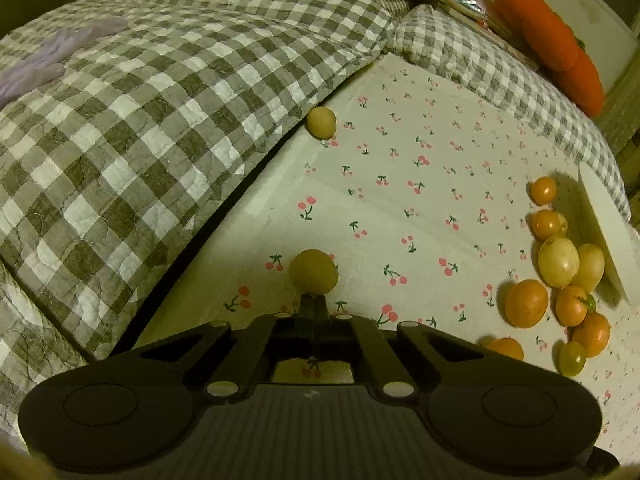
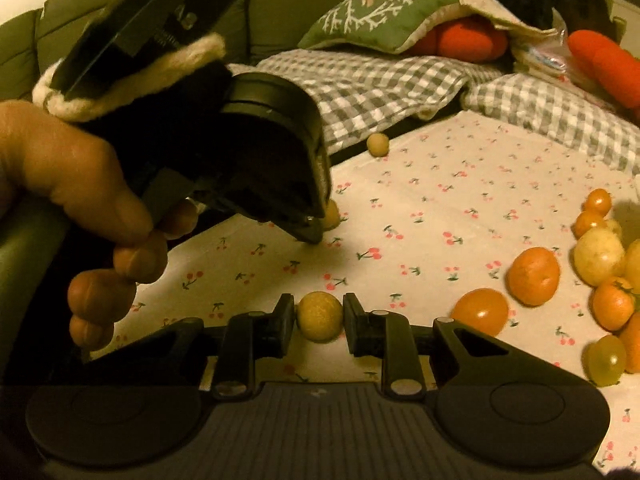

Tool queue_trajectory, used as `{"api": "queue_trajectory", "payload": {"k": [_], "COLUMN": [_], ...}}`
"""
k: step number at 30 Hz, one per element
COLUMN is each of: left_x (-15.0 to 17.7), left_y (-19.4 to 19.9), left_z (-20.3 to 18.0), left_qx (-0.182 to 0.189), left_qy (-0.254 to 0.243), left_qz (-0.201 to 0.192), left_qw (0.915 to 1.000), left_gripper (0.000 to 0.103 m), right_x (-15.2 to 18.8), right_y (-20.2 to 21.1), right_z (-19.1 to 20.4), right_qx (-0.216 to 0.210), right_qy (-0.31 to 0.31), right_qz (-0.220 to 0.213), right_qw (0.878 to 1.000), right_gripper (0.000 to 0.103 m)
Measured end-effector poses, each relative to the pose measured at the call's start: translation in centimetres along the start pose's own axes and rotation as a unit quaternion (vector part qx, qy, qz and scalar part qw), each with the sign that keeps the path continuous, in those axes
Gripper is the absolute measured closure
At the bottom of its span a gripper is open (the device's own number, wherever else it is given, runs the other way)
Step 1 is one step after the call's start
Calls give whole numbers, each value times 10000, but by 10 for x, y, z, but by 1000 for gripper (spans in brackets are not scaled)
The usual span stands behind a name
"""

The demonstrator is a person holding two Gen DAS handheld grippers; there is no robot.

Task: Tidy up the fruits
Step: 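Grasp a small yellow fruit with the right gripper while the left tool approaches another, then close the left gripper on a small yellow fruit by the sheet edge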

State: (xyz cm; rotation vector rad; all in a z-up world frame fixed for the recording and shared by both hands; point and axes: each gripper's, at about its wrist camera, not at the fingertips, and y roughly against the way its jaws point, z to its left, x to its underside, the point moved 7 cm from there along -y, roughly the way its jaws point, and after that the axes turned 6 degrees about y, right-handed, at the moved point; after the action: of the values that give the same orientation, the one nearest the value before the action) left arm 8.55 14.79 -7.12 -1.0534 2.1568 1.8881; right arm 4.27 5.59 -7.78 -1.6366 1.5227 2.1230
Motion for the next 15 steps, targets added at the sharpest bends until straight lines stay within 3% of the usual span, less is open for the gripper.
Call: {"api": "queue_trajectory", "payload": {"k": [8,15], "left_x": [-4,-9], "left_y": [11,36], "left_z": [-8,-11], "left_qx": [219,691], "left_qy": [64,280], "left_qz": [-136,-315], "left_qw": [9996,9967], "left_gripper": [103,103], "right_x": [1,-4], "right_y": [25,44], "right_z": [-15,-49], "right_qx": [105,294], "right_qy": [-257,-716], "right_qz": [-40,-181], "right_qw": [9996,9968], "right_gripper": [80,80]}}
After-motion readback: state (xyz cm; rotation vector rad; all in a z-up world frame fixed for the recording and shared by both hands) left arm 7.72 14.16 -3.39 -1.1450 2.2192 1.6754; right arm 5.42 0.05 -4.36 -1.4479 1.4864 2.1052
